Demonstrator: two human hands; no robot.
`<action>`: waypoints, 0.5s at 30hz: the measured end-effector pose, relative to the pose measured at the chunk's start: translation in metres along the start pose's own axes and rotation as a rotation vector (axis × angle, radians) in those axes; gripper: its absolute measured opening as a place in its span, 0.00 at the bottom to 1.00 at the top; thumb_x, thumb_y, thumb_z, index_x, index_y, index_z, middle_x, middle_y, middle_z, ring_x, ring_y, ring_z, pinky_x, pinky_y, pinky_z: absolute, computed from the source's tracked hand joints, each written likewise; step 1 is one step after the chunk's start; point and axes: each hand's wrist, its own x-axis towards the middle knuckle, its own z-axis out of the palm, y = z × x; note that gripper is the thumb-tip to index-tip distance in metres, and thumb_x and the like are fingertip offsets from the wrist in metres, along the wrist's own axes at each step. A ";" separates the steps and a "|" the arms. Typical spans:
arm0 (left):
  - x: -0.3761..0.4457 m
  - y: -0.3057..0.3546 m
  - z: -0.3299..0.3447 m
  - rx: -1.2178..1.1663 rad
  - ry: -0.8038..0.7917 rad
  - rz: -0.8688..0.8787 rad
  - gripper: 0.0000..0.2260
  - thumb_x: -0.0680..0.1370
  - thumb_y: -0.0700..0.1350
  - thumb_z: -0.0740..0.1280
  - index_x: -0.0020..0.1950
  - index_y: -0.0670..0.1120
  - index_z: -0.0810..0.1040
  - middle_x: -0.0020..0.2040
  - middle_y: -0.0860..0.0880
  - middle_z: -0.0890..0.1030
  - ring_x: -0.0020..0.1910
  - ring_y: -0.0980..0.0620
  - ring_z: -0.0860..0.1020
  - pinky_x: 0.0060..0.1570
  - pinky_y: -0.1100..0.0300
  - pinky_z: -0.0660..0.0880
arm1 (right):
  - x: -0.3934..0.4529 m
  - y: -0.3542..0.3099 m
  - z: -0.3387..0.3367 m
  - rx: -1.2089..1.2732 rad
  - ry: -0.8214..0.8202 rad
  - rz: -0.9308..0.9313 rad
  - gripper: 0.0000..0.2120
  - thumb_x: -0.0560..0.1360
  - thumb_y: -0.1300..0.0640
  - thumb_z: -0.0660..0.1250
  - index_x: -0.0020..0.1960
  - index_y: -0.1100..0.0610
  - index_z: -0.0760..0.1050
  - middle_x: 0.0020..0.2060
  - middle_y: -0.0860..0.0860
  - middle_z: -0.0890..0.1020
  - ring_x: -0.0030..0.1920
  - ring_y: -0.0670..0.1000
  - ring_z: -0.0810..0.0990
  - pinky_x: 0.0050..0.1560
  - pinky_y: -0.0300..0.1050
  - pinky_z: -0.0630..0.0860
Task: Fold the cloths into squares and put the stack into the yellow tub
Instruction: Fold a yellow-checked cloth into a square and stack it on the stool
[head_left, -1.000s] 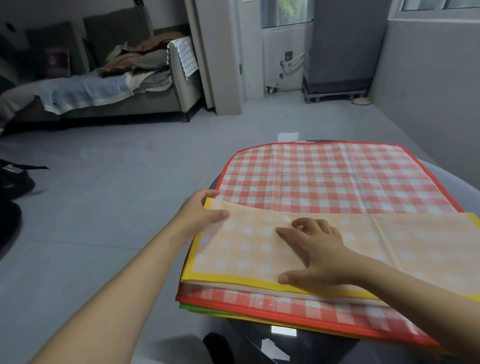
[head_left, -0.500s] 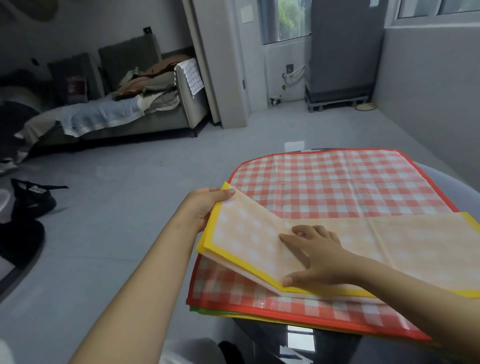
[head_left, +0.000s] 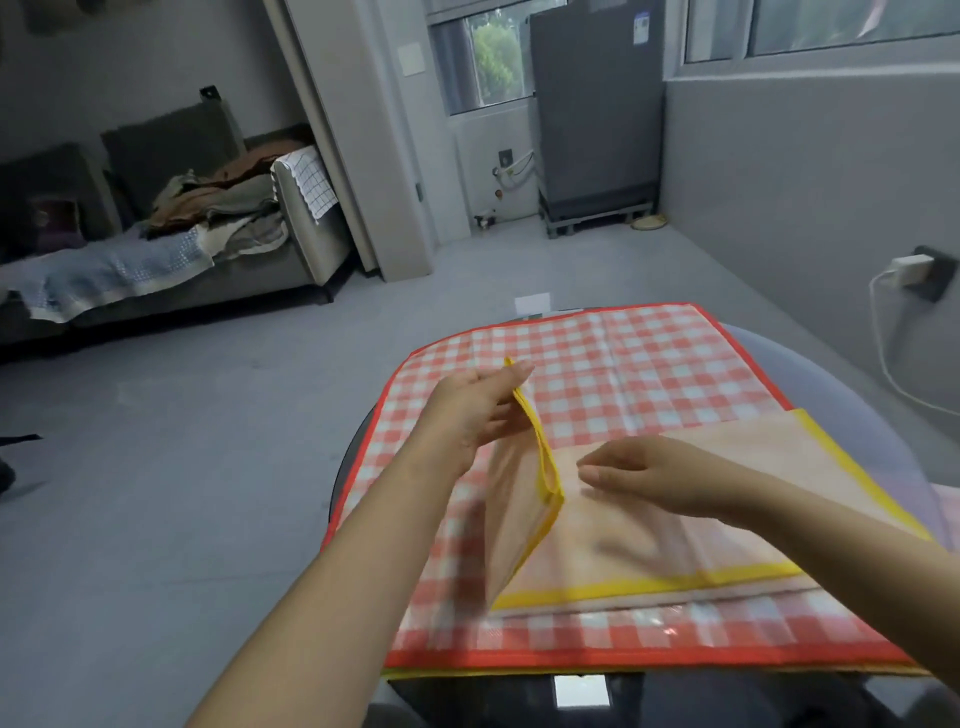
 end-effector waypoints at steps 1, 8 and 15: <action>0.001 -0.006 0.009 0.029 -0.002 0.010 0.09 0.74 0.44 0.72 0.47 0.40 0.77 0.40 0.42 0.80 0.35 0.49 0.80 0.35 0.59 0.80 | -0.003 0.003 -0.004 0.067 0.020 0.022 0.17 0.75 0.41 0.61 0.55 0.51 0.78 0.49 0.44 0.81 0.49 0.46 0.79 0.53 0.41 0.75; 0.005 -0.047 0.055 0.193 0.050 -0.001 0.12 0.70 0.49 0.75 0.45 0.45 0.76 0.40 0.45 0.82 0.40 0.47 0.82 0.49 0.47 0.80 | -0.026 0.013 -0.009 0.444 0.117 0.238 0.20 0.79 0.44 0.54 0.52 0.58 0.76 0.38 0.55 0.83 0.31 0.50 0.79 0.33 0.41 0.70; 0.005 -0.066 0.075 0.306 0.064 -0.041 0.14 0.71 0.48 0.74 0.50 0.43 0.75 0.42 0.46 0.81 0.35 0.50 0.82 0.45 0.50 0.82 | -0.034 0.016 0.006 0.159 0.161 0.227 0.13 0.76 0.47 0.64 0.48 0.57 0.78 0.31 0.49 0.80 0.27 0.46 0.77 0.28 0.35 0.73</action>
